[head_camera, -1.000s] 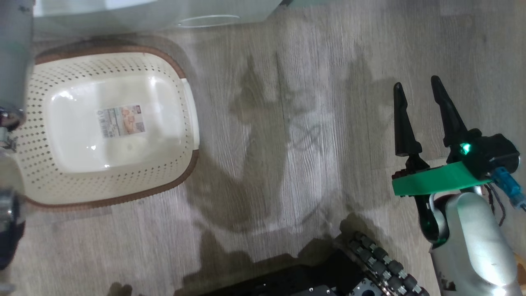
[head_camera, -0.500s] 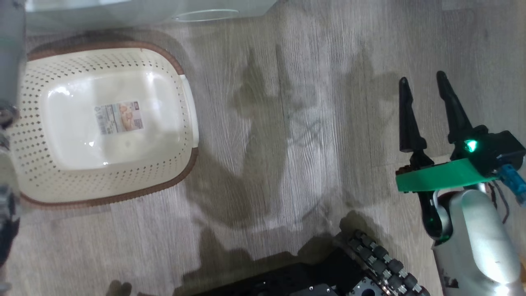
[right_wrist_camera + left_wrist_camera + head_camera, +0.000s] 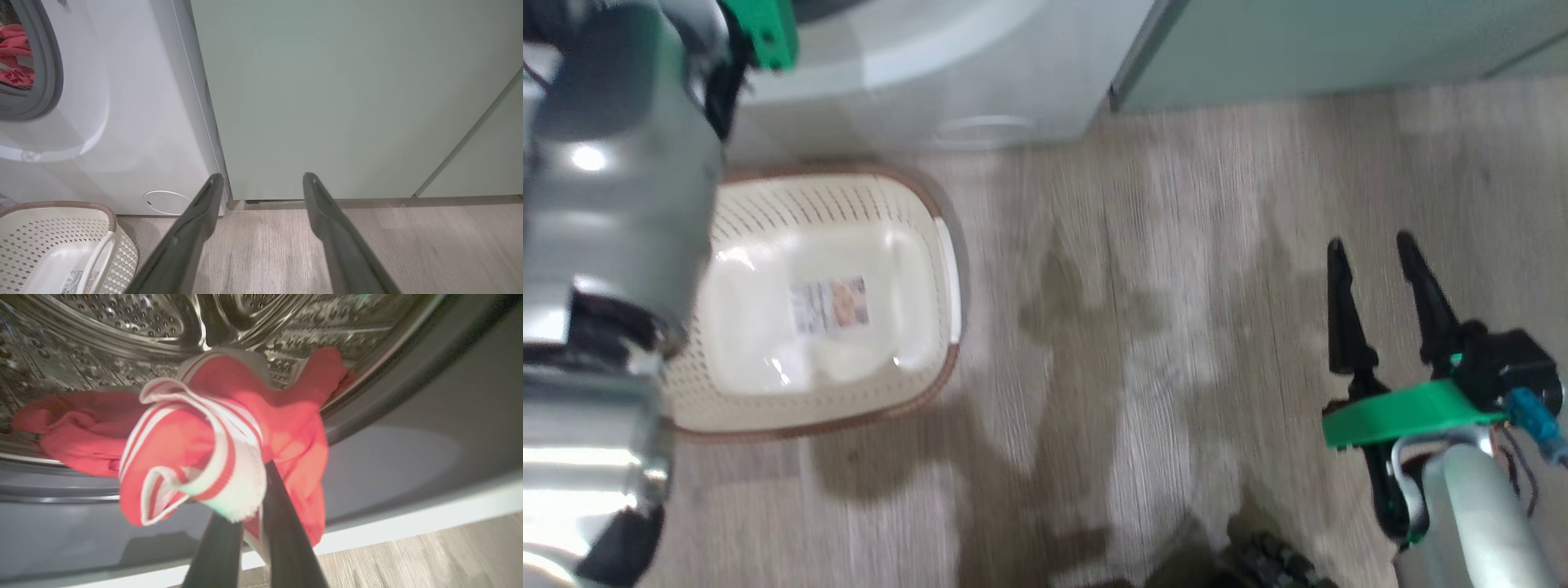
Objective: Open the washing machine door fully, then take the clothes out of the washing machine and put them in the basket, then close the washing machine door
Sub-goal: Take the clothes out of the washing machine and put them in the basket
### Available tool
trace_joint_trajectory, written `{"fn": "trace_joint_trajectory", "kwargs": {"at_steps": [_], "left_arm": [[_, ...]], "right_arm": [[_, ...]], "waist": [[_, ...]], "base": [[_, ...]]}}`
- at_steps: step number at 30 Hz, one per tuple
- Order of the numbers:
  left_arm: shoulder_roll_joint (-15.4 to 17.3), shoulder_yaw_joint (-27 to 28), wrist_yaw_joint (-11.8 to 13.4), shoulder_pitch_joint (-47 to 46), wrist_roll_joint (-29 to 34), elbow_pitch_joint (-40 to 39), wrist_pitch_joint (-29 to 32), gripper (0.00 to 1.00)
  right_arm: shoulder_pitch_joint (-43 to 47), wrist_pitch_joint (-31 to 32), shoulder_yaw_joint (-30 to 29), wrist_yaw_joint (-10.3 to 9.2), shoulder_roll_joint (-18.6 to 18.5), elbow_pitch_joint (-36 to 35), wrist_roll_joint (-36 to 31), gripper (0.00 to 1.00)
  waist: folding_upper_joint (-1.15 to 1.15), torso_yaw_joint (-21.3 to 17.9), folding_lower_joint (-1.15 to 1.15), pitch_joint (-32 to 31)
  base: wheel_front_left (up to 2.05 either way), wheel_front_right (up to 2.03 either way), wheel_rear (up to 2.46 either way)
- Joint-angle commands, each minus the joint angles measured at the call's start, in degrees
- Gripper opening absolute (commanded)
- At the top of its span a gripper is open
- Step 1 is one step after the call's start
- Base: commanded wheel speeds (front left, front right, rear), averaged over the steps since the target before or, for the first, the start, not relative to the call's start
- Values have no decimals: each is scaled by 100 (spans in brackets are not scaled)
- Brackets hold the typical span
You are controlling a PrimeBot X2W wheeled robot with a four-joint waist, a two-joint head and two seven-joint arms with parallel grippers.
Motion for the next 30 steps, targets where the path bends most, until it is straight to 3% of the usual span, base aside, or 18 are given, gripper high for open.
{"fn": "trace_joint_trajectory", "kwargs": {"at_steps": [1,11,17,22,30], "left_arm": [[121,-62,-32,149,-83,-218,-286,0],[-118,-747,-34,1643,-694,-531,-995,0],[-150,-1594,-34,3009,-1348,-1171,-913,0],[55,-1948,-35,3835,-1675,-1477,-618,0],[458,-1901,98,4366,-1876,-1221,-366,0]], "right_arm": [[245,-36,117,37,-24,-101,-12,100],[877,-36,75,37,-194,60,111,100],[1261,-36,10,37,-272,129,204,100],[1401,-36,-32,37,-279,105,235,100],[1312,-36,20,37,-304,40,255,100]], "waist": [[0,152,0,-621],[0,323,0,-1832],[0,517,0,-2417],[0,628,0,-2560],[0,651,0,-2362]], "base": [[0,0,0],[0,0,0],[0,0,0],[0,0,0],[0,0,0]]}}
